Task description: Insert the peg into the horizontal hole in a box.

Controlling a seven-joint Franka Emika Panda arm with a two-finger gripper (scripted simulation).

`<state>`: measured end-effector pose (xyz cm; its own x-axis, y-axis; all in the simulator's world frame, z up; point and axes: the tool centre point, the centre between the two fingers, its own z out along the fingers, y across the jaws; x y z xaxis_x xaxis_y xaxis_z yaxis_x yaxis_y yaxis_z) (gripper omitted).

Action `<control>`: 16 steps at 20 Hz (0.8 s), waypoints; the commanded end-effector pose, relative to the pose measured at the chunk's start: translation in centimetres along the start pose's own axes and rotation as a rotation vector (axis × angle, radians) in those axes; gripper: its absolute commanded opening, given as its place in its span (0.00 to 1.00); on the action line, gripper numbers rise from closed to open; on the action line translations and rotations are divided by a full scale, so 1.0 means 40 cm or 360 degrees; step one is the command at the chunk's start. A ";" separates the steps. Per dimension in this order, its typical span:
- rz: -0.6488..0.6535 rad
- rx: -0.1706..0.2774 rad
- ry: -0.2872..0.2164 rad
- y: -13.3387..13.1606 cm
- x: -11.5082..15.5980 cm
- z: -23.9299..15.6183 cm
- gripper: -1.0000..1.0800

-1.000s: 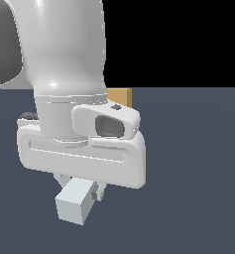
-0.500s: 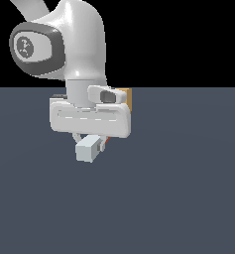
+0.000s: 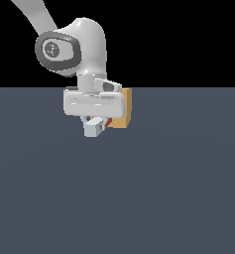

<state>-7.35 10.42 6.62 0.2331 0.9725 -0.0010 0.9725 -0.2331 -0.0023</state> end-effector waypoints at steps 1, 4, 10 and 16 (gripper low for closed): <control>0.0004 -0.0004 0.0001 -0.010 0.043 -0.010 0.00; 0.0003 -0.0004 0.0001 -0.019 0.081 -0.016 0.00; 0.0003 -0.0004 0.0001 -0.025 0.111 -0.021 0.00; 0.0001 -0.0002 0.0001 -0.024 0.111 -0.020 0.00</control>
<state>-7.43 14.95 7.23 0.2335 0.9724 -0.0024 0.9723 -0.2335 -0.0042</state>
